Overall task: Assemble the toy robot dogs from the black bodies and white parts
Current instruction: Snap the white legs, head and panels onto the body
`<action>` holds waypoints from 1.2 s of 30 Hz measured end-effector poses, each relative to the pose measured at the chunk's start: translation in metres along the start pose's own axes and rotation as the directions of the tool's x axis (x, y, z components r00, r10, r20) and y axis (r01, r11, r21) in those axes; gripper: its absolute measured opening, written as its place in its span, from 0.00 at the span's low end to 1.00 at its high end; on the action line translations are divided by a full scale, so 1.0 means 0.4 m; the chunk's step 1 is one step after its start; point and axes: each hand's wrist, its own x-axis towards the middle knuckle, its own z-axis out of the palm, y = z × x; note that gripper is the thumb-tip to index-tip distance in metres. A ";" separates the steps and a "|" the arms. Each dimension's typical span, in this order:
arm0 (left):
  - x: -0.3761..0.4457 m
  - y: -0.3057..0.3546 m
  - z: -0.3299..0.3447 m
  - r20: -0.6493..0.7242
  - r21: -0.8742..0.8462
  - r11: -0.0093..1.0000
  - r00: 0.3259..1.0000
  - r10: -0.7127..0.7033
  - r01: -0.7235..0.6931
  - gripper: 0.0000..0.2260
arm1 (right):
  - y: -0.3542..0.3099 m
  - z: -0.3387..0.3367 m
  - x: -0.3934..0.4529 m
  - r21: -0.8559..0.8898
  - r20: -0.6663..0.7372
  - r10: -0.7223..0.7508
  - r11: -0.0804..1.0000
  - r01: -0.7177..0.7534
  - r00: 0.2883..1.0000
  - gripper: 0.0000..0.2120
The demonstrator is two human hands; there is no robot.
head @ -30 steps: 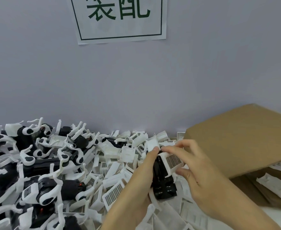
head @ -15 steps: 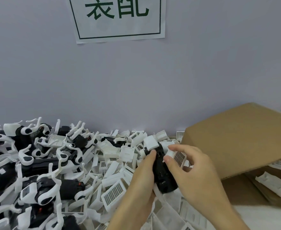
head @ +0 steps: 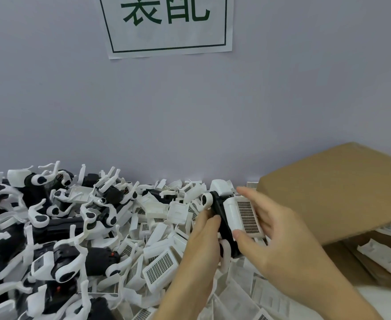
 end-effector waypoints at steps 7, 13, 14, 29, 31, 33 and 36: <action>0.010 -0.006 0.001 0.134 -0.068 0.995 0.988 0.078 -0.069 0.23 | -0.002 0.022 0.002 -0.115 -0.038 -0.007 0.993 0.003 0.999 0.33; 0.001 -0.007 -0.001 0.146 -0.120 0.988 0.982 0.116 -0.099 0.12 | 0.004 0.032 0.001 -0.165 -0.005 -0.058 0.985 0.057 0.998 0.34; 0.000 -0.008 -0.002 0.154 -0.113 0.987 0.979 0.130 -0.113 0.12 | 0.005 0.034 0.000 -0.178 0.005 -0.070 0.982 0.070 0.998 0.34; 0.009 -0.017 -0.014 0.127 -0.126 0.972 0.969 0.213 -0.197 0.17 | 0.028 0.016 0.012 0.432 0.133 0.174 0.876 -0.215 0.976 0.20; 0.007 -0.016 -0.018 0.132 -0.127 0.970 0.965 0.225 -0.208 0.20 | 0.027 0.019 0.013 0.471 0.163 0.192 0.847 -0.247 0.968 0.21; 0.002 -0.014 -0.019 0.149 -0.117 0.970 0.962 0.227 -0.211 0.21 | 0.026 0.018 0.012 0.479 0.189 0.202 0.836 -0.269 0.961 0.21; -0.002 -0.015 -0.017 0.166 -0.104 0.973 0.961 0.220 -0.205 0.22 | 0.025 0.020 0.009 0.516 0.158 0.195 0.820 -0.249 0.968 0.19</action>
